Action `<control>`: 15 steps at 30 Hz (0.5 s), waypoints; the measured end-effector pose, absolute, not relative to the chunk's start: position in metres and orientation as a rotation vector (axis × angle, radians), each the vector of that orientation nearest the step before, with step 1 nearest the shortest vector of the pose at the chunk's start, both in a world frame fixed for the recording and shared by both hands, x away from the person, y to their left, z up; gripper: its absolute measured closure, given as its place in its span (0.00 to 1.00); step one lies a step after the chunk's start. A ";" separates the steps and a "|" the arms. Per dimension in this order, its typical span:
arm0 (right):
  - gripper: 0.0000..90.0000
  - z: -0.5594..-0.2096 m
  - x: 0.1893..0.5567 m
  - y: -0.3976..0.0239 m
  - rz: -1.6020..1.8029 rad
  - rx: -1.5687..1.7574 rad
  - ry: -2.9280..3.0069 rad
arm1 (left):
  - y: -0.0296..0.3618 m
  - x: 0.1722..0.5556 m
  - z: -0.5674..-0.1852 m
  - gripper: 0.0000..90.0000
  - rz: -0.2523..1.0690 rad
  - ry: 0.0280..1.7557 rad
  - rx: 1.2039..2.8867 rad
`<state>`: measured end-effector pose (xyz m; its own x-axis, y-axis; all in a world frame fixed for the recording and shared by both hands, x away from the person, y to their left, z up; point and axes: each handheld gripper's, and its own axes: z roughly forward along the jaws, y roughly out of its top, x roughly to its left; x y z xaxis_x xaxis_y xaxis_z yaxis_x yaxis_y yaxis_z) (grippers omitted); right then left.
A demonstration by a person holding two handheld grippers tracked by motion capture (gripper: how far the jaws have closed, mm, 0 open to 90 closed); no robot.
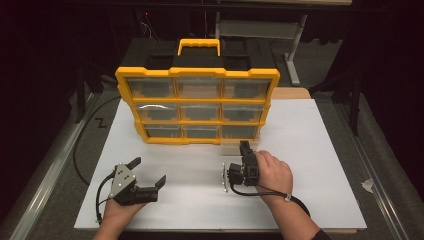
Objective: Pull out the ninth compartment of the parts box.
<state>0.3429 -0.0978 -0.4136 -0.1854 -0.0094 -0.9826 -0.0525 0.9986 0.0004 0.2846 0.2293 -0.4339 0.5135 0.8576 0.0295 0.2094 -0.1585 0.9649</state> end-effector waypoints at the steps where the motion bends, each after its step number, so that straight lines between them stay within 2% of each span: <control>1: 0.86 -0.413 0.341 -0.098 0.035 -0.048 1.758 | 0.229 0.285 -0.434 0.00 0.742 0.919 1.662; 15: 0.86 -0.416 0.324 -0.100 0.058 -0.052 1.753 | 0.229 0.285 -0.434 0.00 0.739 0.915 1.669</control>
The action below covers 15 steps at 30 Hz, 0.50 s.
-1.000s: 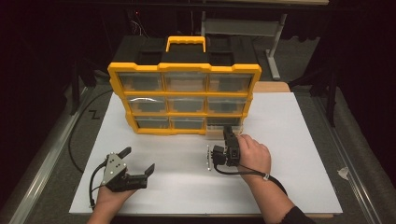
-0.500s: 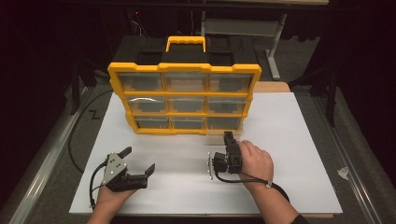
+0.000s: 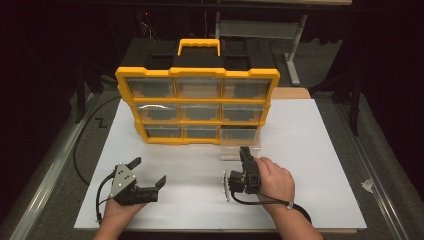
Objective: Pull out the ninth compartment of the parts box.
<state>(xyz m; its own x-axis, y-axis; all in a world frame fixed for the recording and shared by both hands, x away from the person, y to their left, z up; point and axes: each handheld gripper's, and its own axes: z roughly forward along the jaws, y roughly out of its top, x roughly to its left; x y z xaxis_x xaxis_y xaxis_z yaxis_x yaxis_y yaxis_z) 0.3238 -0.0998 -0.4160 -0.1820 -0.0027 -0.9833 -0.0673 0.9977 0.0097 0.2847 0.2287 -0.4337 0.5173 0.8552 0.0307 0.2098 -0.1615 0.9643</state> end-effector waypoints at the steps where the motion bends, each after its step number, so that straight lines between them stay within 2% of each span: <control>1: 0.86 -0.416 0.323 -0.100 0.055 -0.049 1.758 | 0.229 0.285 -0.434 0.00 0.740 0.914 1.670; 15: 0.86 -0.419 0.315 -0.099 0.068 -0.067 1.745 | 0.228 0.285 -0.434 0.00 0.742 0.913 1.669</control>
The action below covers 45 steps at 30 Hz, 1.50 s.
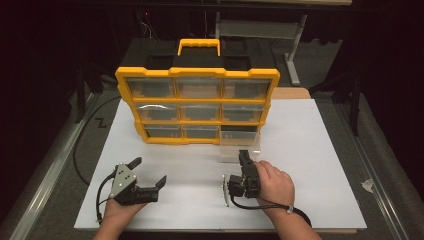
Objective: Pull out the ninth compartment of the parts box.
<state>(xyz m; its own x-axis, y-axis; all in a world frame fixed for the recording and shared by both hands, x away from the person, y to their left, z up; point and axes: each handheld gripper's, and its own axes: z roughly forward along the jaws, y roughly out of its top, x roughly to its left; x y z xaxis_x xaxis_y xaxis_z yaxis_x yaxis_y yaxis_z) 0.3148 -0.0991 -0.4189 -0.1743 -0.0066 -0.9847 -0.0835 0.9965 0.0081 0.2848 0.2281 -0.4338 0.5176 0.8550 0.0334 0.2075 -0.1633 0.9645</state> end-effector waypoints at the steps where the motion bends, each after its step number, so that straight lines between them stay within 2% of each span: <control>1: 0.86 -0.419 0.314 -0.099 0.073 -0.064 1.744 | 0.228 0.285 -0.434 0.00 0.743 0.913 1.670; 12: 0.85 -0.420 0.315 -0.100 0.088 -0.054 1.739 | 0.228 0.285 -0.434 0.00 0.742 0.910 1.673; 21: 0.73 -0.411 0.310 -0.105 0.111 -0.059 1.765 | 0.228 0.284 -0.434 0.00 0.743 0.905 1.677; 45: 0.64 -0.437 0.292 -0.160 0.081 -0.016 1.836 | 0.226 0.284 -0.434 0.00 0.745 0.907 1.677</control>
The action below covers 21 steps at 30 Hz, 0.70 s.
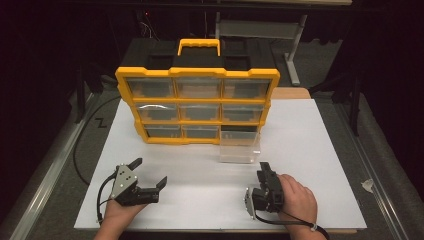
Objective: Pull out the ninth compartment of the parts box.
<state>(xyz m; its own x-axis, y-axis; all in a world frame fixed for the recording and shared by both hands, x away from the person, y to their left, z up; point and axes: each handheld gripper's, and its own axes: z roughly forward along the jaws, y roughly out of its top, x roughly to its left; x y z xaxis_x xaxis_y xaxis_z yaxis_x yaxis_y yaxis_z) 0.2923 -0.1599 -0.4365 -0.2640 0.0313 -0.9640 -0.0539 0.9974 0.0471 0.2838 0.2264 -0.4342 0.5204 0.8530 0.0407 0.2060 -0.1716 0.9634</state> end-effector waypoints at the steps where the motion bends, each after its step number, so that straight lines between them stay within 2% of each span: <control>1: 0.64 -0.437 0.293 -0.162 0.085 -0.013 1.835 | 0.226 0.284 -0.434 0.00 0.745 0.908 1.677; 21: 0.40 -0.447 0.299 -0.171 0.100 -0.008 1.887 | 0.224 0.286 -0.437 0.00 0.744 0.912 1.698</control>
<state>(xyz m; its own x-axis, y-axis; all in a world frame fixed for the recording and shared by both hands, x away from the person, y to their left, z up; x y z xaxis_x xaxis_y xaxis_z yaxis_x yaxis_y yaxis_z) 0.2987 -0.1713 -0.4471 -0.3131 0.0449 -0.9487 -0.0559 0.9963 0.0655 0.2858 0.2244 -0.4366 0.5214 0.8520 0.0480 0.2188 -0.1879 0.9575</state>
